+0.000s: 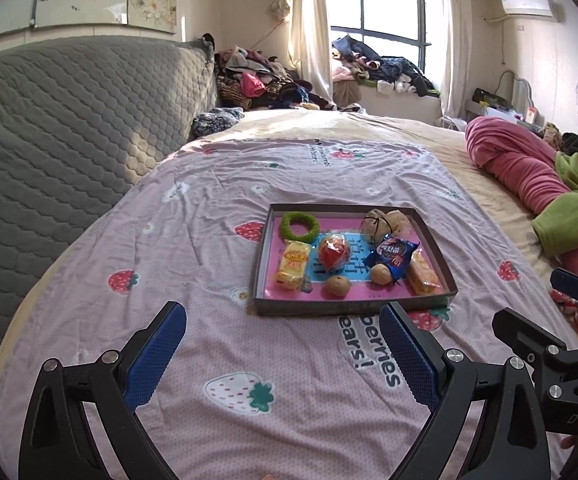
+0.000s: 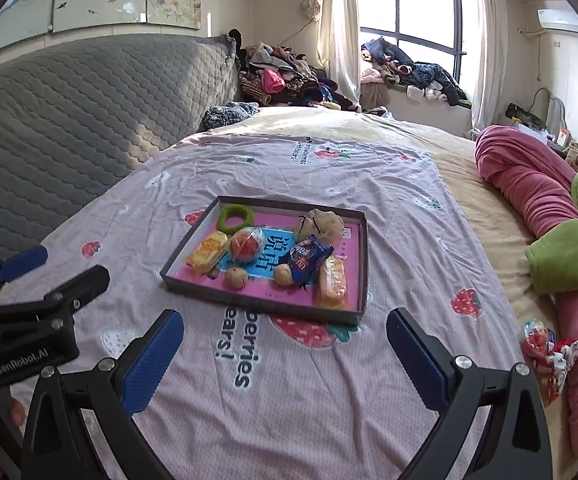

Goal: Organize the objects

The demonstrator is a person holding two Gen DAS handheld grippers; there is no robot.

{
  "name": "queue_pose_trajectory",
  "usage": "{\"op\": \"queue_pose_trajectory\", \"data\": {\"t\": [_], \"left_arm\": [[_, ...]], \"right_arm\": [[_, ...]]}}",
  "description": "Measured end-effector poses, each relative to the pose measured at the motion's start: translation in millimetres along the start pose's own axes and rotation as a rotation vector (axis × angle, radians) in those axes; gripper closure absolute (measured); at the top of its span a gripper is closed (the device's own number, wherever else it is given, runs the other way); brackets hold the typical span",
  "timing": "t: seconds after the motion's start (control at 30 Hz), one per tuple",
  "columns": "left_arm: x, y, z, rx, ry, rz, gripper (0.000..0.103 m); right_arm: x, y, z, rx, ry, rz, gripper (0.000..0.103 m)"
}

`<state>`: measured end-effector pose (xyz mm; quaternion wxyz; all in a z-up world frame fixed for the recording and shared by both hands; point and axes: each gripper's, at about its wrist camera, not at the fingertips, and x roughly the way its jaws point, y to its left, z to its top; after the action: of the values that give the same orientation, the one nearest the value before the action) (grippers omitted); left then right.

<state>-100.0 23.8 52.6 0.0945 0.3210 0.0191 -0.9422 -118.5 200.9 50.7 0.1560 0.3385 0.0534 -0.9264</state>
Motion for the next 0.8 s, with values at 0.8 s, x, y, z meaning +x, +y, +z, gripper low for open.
{"op": "queue_pose_trajectory", "data": {"t": [0.8], "left_arm": [[-27.1,4.8,-58.8,0.007,0.031,0.008,0.005]], "right_arm": [[-23.2,-0.8,-51.7,0.053,0.034,-0.030,0.001]]}}
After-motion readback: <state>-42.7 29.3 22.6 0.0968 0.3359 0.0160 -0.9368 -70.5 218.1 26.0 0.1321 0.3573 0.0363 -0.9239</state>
